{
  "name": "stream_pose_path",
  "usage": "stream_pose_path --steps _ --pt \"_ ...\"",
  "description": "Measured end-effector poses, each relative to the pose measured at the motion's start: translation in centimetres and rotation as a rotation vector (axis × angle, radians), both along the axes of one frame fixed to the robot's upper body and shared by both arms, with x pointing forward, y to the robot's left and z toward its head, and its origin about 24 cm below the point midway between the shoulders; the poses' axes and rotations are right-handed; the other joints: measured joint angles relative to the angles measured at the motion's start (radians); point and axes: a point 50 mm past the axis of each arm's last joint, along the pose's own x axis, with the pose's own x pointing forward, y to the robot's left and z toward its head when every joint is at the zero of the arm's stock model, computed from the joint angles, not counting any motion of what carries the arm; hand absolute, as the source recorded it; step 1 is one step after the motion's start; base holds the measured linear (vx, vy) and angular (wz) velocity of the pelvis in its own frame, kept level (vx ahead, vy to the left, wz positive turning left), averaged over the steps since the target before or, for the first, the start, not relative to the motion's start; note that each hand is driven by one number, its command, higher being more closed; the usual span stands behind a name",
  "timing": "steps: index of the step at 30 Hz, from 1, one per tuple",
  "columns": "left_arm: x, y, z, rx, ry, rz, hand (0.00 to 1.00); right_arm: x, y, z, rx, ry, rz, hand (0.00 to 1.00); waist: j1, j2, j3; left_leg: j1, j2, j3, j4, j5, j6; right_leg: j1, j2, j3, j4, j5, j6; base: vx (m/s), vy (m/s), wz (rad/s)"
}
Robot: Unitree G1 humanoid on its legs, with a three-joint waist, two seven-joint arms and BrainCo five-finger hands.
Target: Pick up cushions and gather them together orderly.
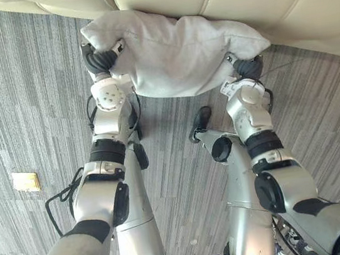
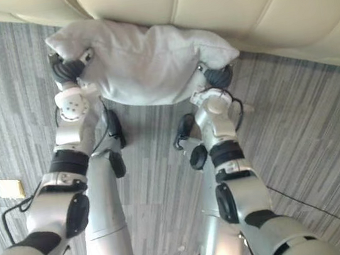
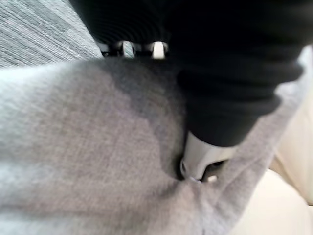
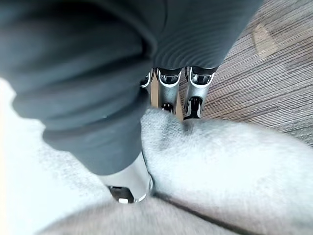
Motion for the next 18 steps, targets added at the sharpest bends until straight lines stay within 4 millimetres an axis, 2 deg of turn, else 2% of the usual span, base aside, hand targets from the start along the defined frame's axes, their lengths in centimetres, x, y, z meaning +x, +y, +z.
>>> stream_pose_path --steps 3,4,7,10,12,16,18 --pt "-1.2 -0.7 -2.0 0.031 0.001 -0.036 1.0 -1.1 0.2 -1.2 -0.027 -0.01 0.016 1.0 0.001 0.001 -0.005 0.137 -0.002 0.014 -0.064 0.009 -0.004 0.129 0.016 0.0 -0.063 0.01 -0.012 -0.01 -0.028 -0.01" --pt "-2.1 -0.9 -3.0 0.034 -0.004 -0.051 1.0 -2.2 0.1 -1.9 -0.028 -0.031 0.017 1.0 0.003 0.0 -0.007 0.223 -0.004 0.022 -0.108 0.009 -0.003 0.212 0.022 -0.001 -0.102 0.012 -0.011 -0.01 -0.048 0.0" --pt "-3.3 -1.5 -4.9 0.049 0.007 -0.075 1.0 -4.2 -0.2 -3.1 -0.045 -0.064 0.013 1.0 0.004 0.001 -0.019 0.35 -0.006 0.035 -0.161 0.01 -0.005 0.336 0.031 -0.001 -0.158 0.018 -0.004 0.04 -0.042 0.0" --pt "-4.8 -2.1 -7.4 0.013 0.05 -0.095 1.0 -6.4 -0.5 -4.9 -0.038 -0.055 0.007 1.0 0.006 0.002 -0.066 0.441 -0.01 0.049 -0.205 0.009 -0.007 0.425 0.033 -0.01 -0.207 0.021 0.001 0.08 -0.02 0.01" --pt "-6.6 -2.5 -9.9 -0.004 0.1 -0.106 1.0 -8.8 -0.4 -6.8 -0.075 -0.031 0.013 1.0 0.008 0.002 -0.116 0.528 -0.013 0.057 -0.25 0.009 -0.009 0.513 0.034 -0.021 -0.249 0.016 0.009 0.17 -0.023 0.09" --pt "-9.1 -1.8 -12.5 -0.045 0.153 -0.09 1.0 -11.4 0.1 -8.4 -0.157 -0.005 0.059 1.0 0.018 0.004 -0.139 0.695 -0.03 0.074 -0.331 0.011 -0.013 0.659 0.034 -0.022 -0.299 0.008 0.023 0.14 -0.033 0.03" --pt "-10.9 -1.5 -14.7 -0.051 0.212 -0.089 1.0 -13.0 0.1 -10.5 -0.194 0.07 0.089 1.0 0.018 0.004 -0.212 0.764 -0.045 0.072 -0.408 0.026 -0.028 0.713 0.039 -0.027 -0.351 0.006 0.028 0.13 -0.041 0.06"
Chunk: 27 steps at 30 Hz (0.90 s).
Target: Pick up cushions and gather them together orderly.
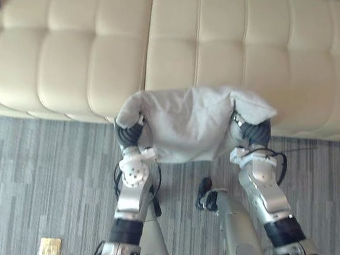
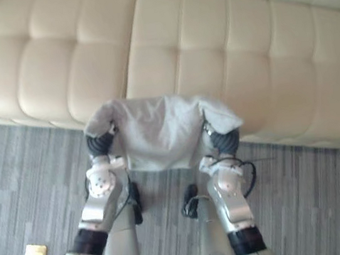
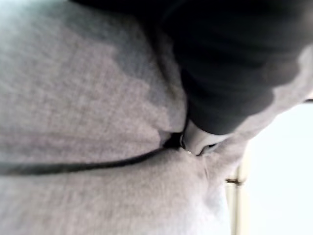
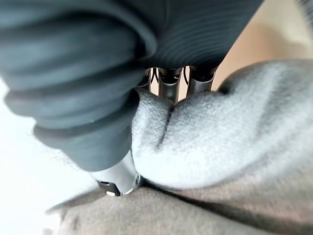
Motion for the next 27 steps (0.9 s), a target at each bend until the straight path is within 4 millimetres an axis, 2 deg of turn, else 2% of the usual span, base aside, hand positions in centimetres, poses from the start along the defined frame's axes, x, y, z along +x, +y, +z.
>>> stream_pose_path --steps 3,5,9,12,13,14,16,19,21,22,23,24,25,26,27 --pt "-2.2 0.7 -2.8 0.027 0.092 -0.014 1.0 -1.9 0.2 -2.6 -0.04 0.105 0.05 1.0 -0.005 0.004 -0.074 0.117 -0.01 0.001 -0.119 0.027 -0.009 0.099 0.018 -0.005 -0.08 0.007 0.01 0.13 -0.03 0.04" --pt "-3.2 0.9 -4.0 0.033 0.137 -0.022 1.0 -2.6 0.1 -3.4 -0.064 0.137 0.072 1.0 -0.008 0.014 -0.108 0.155 -0.01 0.001 -0.151 0.031 -0.011 0.137 0.027 -0.012 -0.116 0.013 0.015 0.12 -0.013 0.01" --pt "-5.2 0.8 -5.3 0.023 0.188 -0.053 1.0 -3.3 -0.5 -4.1 -0.1 0.172 0.099 1.0 -0.012 0.027 -0.136 0.22 -0.016 -0.006 -0.166 0.028 -0.009 0.232 0.034 -0.026 -0.171 0.023 0.028 0.16 0.014 0.07" --pt "-5.9 0.8 -5.8 0.006 0.212 -0.074 1.0 -3.5 -0.8 -4.2 -0.151 0.18 0.106 1.0 -0.012 0.04 -0.144 0.201 -0.016 -0.038 -0.057 -0.008 -0.002 0.301 0.037 -0.054 -0.209 0.025 0.034 0.06 0.037 0.27" --pt "-5.9 0.8 -5.9 0.003 0.214 -0.077 1.0 -3.4 -1.0 -4.5 -0.173 0.192 0.11 1.0 -0.012 0.042 -0.144 0.132 -0.014 -0.053 0.104 -0.009 -0.002 0.336 0.031 -0.077 -0.228 0.025 0.035 0.0 0.079 0.29" --pt "-5.9 0.7 -5.9 0.002 0.215 -0.077 1.0 -3.4 -1.2 -4.6 -0.183 0.198 0.112 1.0 -0.009 0.046 -0.145 0.108 -0.006 -0.051 0.16 -0.008 -0.002 0.348 0.032 -0.08 -0.232 0.024 0.038 -0.02 0.088 0.24" --pt "-6.0 0.8 -6.0 0.001 0.213 -0.075 1.0 -3.4 -1.2 -4.7 -0.194 0.204 0.119 1.0 0.001 0.054 -0.15 0.089 0.004 -0.042 0.204 -0.007 -0.002 0.362 0.032 -0.081 -0.239 0.02 0.042 -0.01 0.064 0.1" --pt "-6.1 0.7 -5.9 -0.019 0.209 -0.082 1.0 -3.2 -1.3 -4.6 -0.194 0.196 0.112 1.0 0.001 0.074 -0.173 0.073 0.009 -0.034 0.113 -0.033 0.02 0.383 0.018 -0.116 -0.318 0.05 0.044 0.04 0.126 0.26" --pt "-6.1 0.4 -6.0 -0.024 0.21 -0.099 1.0 -3.2 -1.8 -4.5 -0.191 0.196 0.09 1.0 -0.004 0.082 -0.179 0.077 0.012 -0.033 -0.026 -0.028 0.016 0.389 0.004 -0.126 -0.339 0.066 0.071 0.1 0.194 0.22" --pt "-6.3 0.0 -6.1 -0.033 0.215 -0.111 1.0 -3.2 -2.0 -4.5 -0.192 0.199 0.08 1.0 0.0 0.097 -0.188 0.092 0.019 -0.024 -0.088 -0.005 -0.003 0.395 -0.001 -0.128 -0.344 0.066 0.098 0.09 0.152 0.05" --pt "-6.3 -0.1 -6.2 -0.037 0.218 -0.115 1.0 -3.2 -2.1 -4.7 -0.188 0.204 0.076 1.0 -0.001 0.096 -0.188 0.09 0.017 -0.018 -0.08 0.019 -0.012 0.398 -0.012 -0.127 -0.338 0.063 0.107 0.27 0.351 0.09" --pt "-6.5 -0.1 -6.5 -0.026 0.234 -0.132 1.0 -3.5 -2.1 -5.4 -0.163 0.236 0.055 1.0 -0.005 0.05 -0.191 0.09 -0.037 0.006 -0.027 -0.017 0.036 0.395 -0.083 -0.12 -0.27 0.046 0.146 0.26 0.299 0.12" --pt "-6.5 -0.2 -6.7 -0.024 0.242 -0.135 1.0 -3.6 -2.2 -5.5 -0.163 0.242 0.053 1.0 -0.005 0.043 -0.192 0.09 -0.052 0.01 -0.005 -0.036 0.05 0.384 -0.108 -0.107 -0.229 0.045 0.146 0.36 0.446 0.09" --pt "-6.6 -0.2 -7.0 -0.023 0.257 -0.136 1.0 -3.7 -2.3 -5.6 -0.166 0.247 0.052 1.0 -0.006 0.041 -0.192 0.096 -0.072 0.031 0.039 -0.072 0.08 0.32 -0.164 -0.049 -0.072 0.062 0.108 0.25 0.351 -0.14" --pt "-6.6 0.0 -7.1 -0.013 0.264 -0.135 1.0 -3.5 -2.2 -5.6 -0.168 0.25 0.055 1.0 -0.006 0.041 -0.191 0.124 -0.082 0.054 0.051 -0.099 0.107 0.242 -0.203 0.007 0.09 0.106 -0.001 0.26 0.35 -0.21"
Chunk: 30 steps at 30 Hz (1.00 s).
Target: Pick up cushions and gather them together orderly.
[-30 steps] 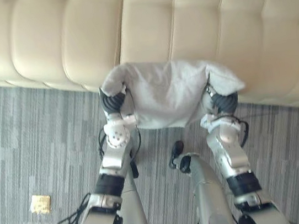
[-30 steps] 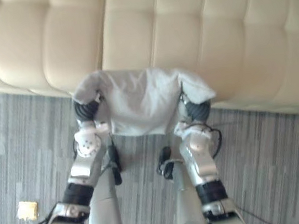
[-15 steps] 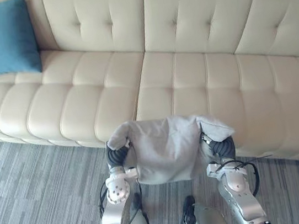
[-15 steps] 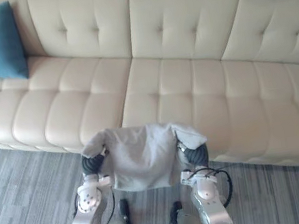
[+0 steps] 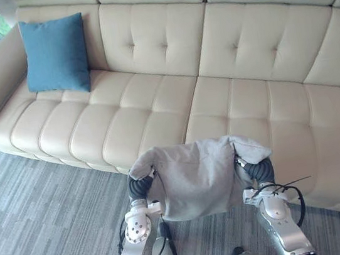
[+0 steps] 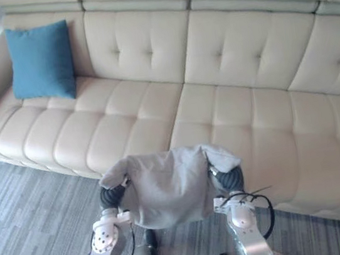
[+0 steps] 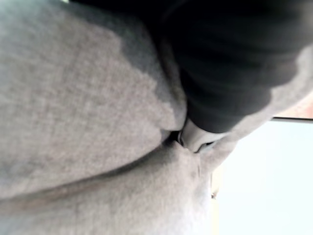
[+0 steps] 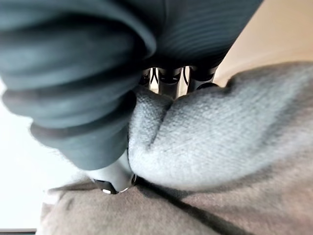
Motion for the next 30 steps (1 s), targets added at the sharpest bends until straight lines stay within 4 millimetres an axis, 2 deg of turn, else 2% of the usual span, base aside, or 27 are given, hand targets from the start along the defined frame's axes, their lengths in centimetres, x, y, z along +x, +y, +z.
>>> stream_pose_path --steps 1,2,3,4,5,6,8,9,10,11,13,15,16,18,19,21,23,24,26,30 --pt "0.0 0.1 0.0 0.006 0.001 0.0 1.0 0.1 0.1 -0.1 0.003 0.003 0.002 1.0 -0.001 0.001 0.001 0.015 0.0 0.007 0.001 -0.008 0.008 -0.029 -0.01 0.021 0.064 0.007 -0.029 0.27 0.295 -0.28" --pt "0.0 0.6 0.0 0.028 0.002 -0.001 1.0 0.5 0.7 -0.5 0.022 0.019 0.007 1.0 -0.011 0.002 0.001 0.065 0.003 0.018 -0.006 -0.021 0.026 -0.082 0.001 0.056 0.197 -0.014 -0.027 0.21 0.185 -0.15" --pt "0.0 0.8 0.0 0.034 0.001 -0.001 1.0 0.5 0.8 -0.6 0.028 0.023 0.008 1.0 -0.014 0.002 0.001 0.082 0.003 0.021 -0.014 -0.023 0.029 -0.092 0.012 0.06 0.219 -0.025 -0.019 0.24 0.192 -0.18" --pt "0.0 1.3 0.2 0.044 -0.008 0.01 1.0 0.6 1.3 -0.8 0.04 0.03 0.023 1.0 -0.016 0.0 0.0 0.141 0.004 0.03 -0.063 -0.031 0.033 -0.116 0.065 0.064 0.239 -0.059 -0.003 0.22 0.139 -0.21" --pt "0.1 1.5 0.5 0.049 -0.022 0.014 1.0 0.8 1.5 -0.7 0.049 0.025 0.034 1.0 -0.016 -0.003 -0.002 0.177 0.004 0.044 -0.1 -0.032 0.034 -0.137 0.121 0.064 0.195 -0.076 0.021 0.21 0.119 -0.27" --pt "0.2 1.6 0.7 0.05 -0.03 0.016 1.0 0.9 1.5 -0.6 0.056 0.022 0.04 1.0 -0.016 -0.004 -0.003 0.19 0.003 0.051 -0.114 -0.032 0.034 -0.143 0.148 0.054 0.158 -0.082 0.031 0.2 0.082 -0.32" --pt "0.3 1.8 1.0 0.054 -0.047 0.017 1.0 1.2 1.6 -0.3 0.074 0.012 0.053 1.0 -0.021 -0.013 -0.01 0.242 -0.021 0.076 -0.174 -0.027 0.028 -0.144 0.25 0.011 -0.101 -0.071 0.033 0.26 0.055 -0.25" --pt "0.3 1.8 1.0 0.054 -0.047 0.016 1.0 1.2 1.6 -0.3 0.074 0.012 0.052 1.0 -0.027 -0.017 -0.014 0.245 -0.028 0.077 -0.175 -0.027 0.028 -0.133 0.269 0.018 -0.166 -0.053 0.027 0.29 -0.003 0.1" --pt "0.2 1.7 1.0 0.054 -0.046 0.012 1.0 1.2 1.6 -0.4 0.08 0.013 0.051 1.0 -0.044 -0.043 -0.029 0.245 -0.066 0.069 -0.168 -0.029 0.024 -0.121 0.286 0.047 -0.289 0.039 -0.015 0.26 -0.029 0.25" --pt "0.3 1.1 0.7 0.029 -0.028 0.007 1.0 1.2 1.0 -0.3 0.065 0.013 0.041 1.0 -0.052 -0.016 -0.035 0.246 -0.062 0.049 -0.162 -0.045 0.012 -0.118 0.298 0.051 -0.295 0.059 -0.045 0.27 -0.025 0.24" --pt "0.2 0.4 0.7 0.013 -0.028 -0.02 1.0 1.1 0.3 -0.4 0.07 0.014 0.014 1.0 -0.054 0.006 -0.038 0.239 -0.034 0.022 -0.132 -0.064 -0.015 -0.067 0.328 0.031 -0.364 0.062 -0.047 0.26 -0.019 0.15" --pt "0.3 0.1 0.4 0.01 -0.016 -0.049 1.0 0.5 -0.1 -0.7 0.094 0.028 -0.008 1.0 -0.053 0.008 -0.035 0.218 0.0 0.002 -0.017 -0.081 -0.044 0.002 0.356 0.013 -0.417 0.062 -0.049 0.2 -0.045 0.26" --pt "0.2 0.0 0.2 0.009 -0.01 -0.049 1.0 0.4 -0.2 -0.7 0.098 0.028 -0.01 1.0 -0.051 0.008 -0.035 0.208 0.007 0.002 0.026 -0.081 -0.044 0.02 0.36 0.013 -0.43 0.062 -0.049 0.15 -0.041 0.11" --pt "0.1 -0.4 0.1 -0.016 -0.003 -0.047 1.0 -0.1 -0.3 0.8 0.114 -0.037 -0.017 1.0 -0.033 0.025 -0.027 0.109 0.053 0.002 0.282 -0.094 -0.058 0.091 0.368 0.024 -0.469 0.06 -0.052 0.19 0.021 -0.15" --pt "0.2 -0.5 0.2 -0.019 -0.006 -0.05 1.0 0.1 -0.3 1.3 0.121 -0.063 -0.02 1.0 -0.031 0.025 -0.027 0.087 0.063 -0.003 0.289 -0.115 -0.048 0.1 0.365 0.033 -0.479 0.06 -0.052 0.16 0.089 -0.29" --pt "0.2 -0.6 0.4 -0.027 -0.018 -0.057 1.0 0.3 -0.3 2.2 0.126 -0.111 -0.026 1.0 -0.025 0.027 -0.028 0.055 0.065 -0.07 0.179 -0.131 -0.04 0.103 0.361 0.071 -0.494 0.059 -0.048 0.1 0.135 -0.46" --pt "0.3 -0.7 0.6 -0.031 -0.027 -0.058 1.0 0.4 -0.4 2.4 0.126 -0.119 -0.027 1.0 -0.02 0.029 -0.029 0.06 0.06 -0.14 0.044 -0.104 -0.056 0.098 0.362 0.098 -0.495 0.061 -0.036 0.07 0.202 -0.56" --pt "0.3 -0.8 0.9 -0.033 -0.035 -0.059 1.0 0.3 -0.3 2.3 0.129 -0.115 -0.033 1.0 -0.018 0.042 -0.032 0.084 0.064 -0.185 -0.06 0.009 -0.096 0.1 0.375 0.131 -0.49 0.061 0.005 0.1 0.237 -0.45" --pt "0.4 -0.8 1.3 -0.031 -0.054 -0.065 1.0 -0.2 -0.3 2.4 0.138 -0.118 -0.042 1.0 -0.023 0.025 -0.042 0.095 0.04 -0.155 -0.082 0.012 -0.08 0.097 0.347 0.158 -0.502 0.073 0.024 0.12 0.227 -0.31" --pt "0.4 -0.9 2.6 -0.026 -0.111 -0.071 1.0 -0.2 0.0 3.1 0.148 -0.151 -0.041 1.0 -0.014 0.023 -0.046 0.145 0.0 -0.097 -0.134 0.022 -0.055 0.103 0.302 0.2 -0.513 0.078 0.056 0.08 0.154 -0.26"
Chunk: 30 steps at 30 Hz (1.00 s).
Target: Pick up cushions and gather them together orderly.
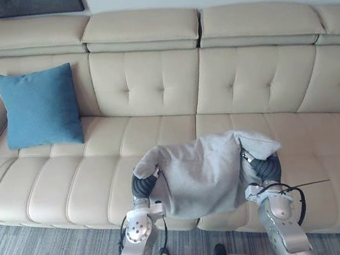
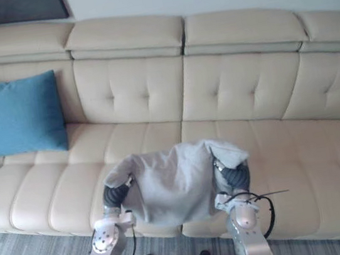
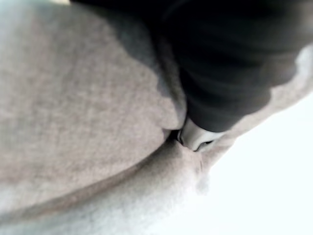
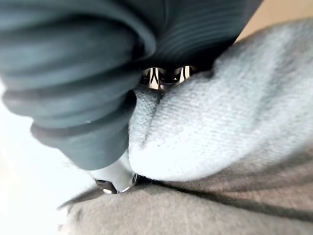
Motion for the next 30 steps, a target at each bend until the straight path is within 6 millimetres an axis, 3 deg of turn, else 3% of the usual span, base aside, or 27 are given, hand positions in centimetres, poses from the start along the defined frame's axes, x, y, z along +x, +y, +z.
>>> stream_pose_path --steps 7,10,11,17,18,23,30 --pt "0.1 -0.4 1.1 -0.004 -0.047 -0.022 1.0 0.7 0.2 0.8 -0.006 -0.037 0.0 1.0 -0.004 -0.002 -0.013 0.042 -0.028 0.019 -0.106 0.032 0.014 0.01 -0.015 0.024 -0.069 0.026 0.015 0.06 0.018 -0.09" --pt "0.9 -0.6 1.9 0.014 -0.084 -0.03 1.0 2.3 0.1 2.7 -0.05 -0.111 0.009 1.0 -0.01 -0.003 -0.013 0.038 -0.038 0.02 -0.144 0.055 0.017 0.006 -0.014 0.026 -0.111 0.05 0.016 0.02 -0.01 -0.04" --pt "2.1 -0.5 3.2 0.049 -0.139 -0.035 1.0 3.7 0.1 4.2 -0.081 -0.17 0.017 1.0 -0.011 -0.004 -0.013 0.016 -0.039 0.023 -0.171 0.075 0.017 -0.02 -0.012 0.035 -0.133 0.073 0.014 -0.01 -0.017 -0.08" --pt "6.5 -0.3 7.5 0.136 -0.302 0.018 1.0 8.3 0.9 8.1 -0.147 -0.283 0.015 1.0 -0.009 -0.012 0.019 -0.071 -0.035 0.048 -0.196 0.121 0.022 -0.129 -0.005 0.066 -0.147 0.131 -0.003 -0.09 -0.006 -0.16" --pt "7.7 -0.1 9.4 0.161 -0.367 0.044 1.0 9.4 0.9 9.7 -0.167 -0.323 0.007 1.0 -0.009 -0.018 0.042 -0.104 -0.033 0.053 -0.195 0.132 0.023 -0.167 -0.002 0.077 -0.144 0.148 -0.007 -0.14 0.016 -0.14" --pt "10.6 0.6 14.3 0.216 -0.506 0.112 1.0 11.3 1.4 14.1 -0.186 -0.446 -0.017 1.0 -0.013 -0.03 0.132 -0.185 -0.035 0.068 -0.192 0.161 0.029 -0.267 -0.005 0.1 -0.121 0.17 -0.004 -0.16 0.0 -0.09" --pt "13.0 1.0 18.1 0.24 -0.576 0.181 1.0 12.8 1.1 17.0 -0.17 -0.502 -0.098 1.0 -0.032 -0.031 0.231 -0.244 -0.037 0.068 -0.197 0.189 0.03 -0.339 -0.006 0.102 -0.101 0.18 -0.003 -0.06 -0.016 0.0"
